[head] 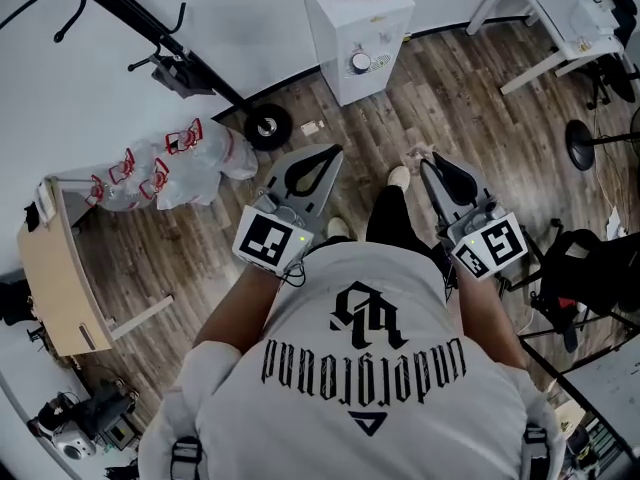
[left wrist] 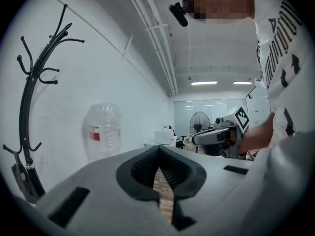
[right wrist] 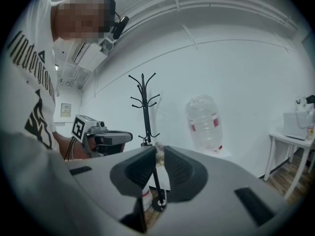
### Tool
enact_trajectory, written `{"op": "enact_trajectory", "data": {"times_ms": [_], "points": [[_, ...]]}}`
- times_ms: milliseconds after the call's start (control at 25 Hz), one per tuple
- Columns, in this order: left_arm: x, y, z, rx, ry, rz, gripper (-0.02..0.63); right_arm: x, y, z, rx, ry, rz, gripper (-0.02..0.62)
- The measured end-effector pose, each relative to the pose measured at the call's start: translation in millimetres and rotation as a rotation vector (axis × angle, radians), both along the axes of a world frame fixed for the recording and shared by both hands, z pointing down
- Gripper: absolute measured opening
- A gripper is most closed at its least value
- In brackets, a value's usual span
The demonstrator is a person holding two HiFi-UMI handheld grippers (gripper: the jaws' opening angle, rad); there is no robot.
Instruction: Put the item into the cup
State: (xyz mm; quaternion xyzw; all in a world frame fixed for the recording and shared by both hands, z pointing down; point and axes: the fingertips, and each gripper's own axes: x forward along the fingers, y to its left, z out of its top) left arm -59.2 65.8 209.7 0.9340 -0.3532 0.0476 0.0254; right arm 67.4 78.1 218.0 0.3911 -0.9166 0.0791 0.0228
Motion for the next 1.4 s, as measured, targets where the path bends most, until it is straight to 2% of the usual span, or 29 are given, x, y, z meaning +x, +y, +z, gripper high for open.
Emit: {"op": "enact_trajectory", "data": {"times_ms": [320,600,840,1120,1240,1400], "points": [[1.4,-75.0,30.6,-0.055,-0.017,-0.150,0.008,17.4,-92.5,26.5,-0.049,-0.005,-0.095,0.061],[12.4,-156.8,72.7,-0.091,-0.058,-0.256,0.009,35.1,-197.8,77.2,-0.119,0.041,-0.164,0.061],[12.9,-219.3,138.4,-0.166,-0.087,-0.316,0.009,36.3,-271.5,151.9,-0.201,0.109,-0.227,0.061],[10.4,-273.2,218.9,-0.208,-0.103,-0.310,0.012,23.2,-343.3,255.2,-0.260,0.183,-0.256,0.063],[9.1,-289.8,254.7,-0.235,-0.077,-0.316,0.014,14.6,-369.0,305.0,-0.317,0.189,-0.266,0.063],[5.9,-307.0,309.4,-0.282,-0.087,-0.323,0.020,0.0,-395.5,374.5,-0.372,0.236,-0.287,0.063]]}}
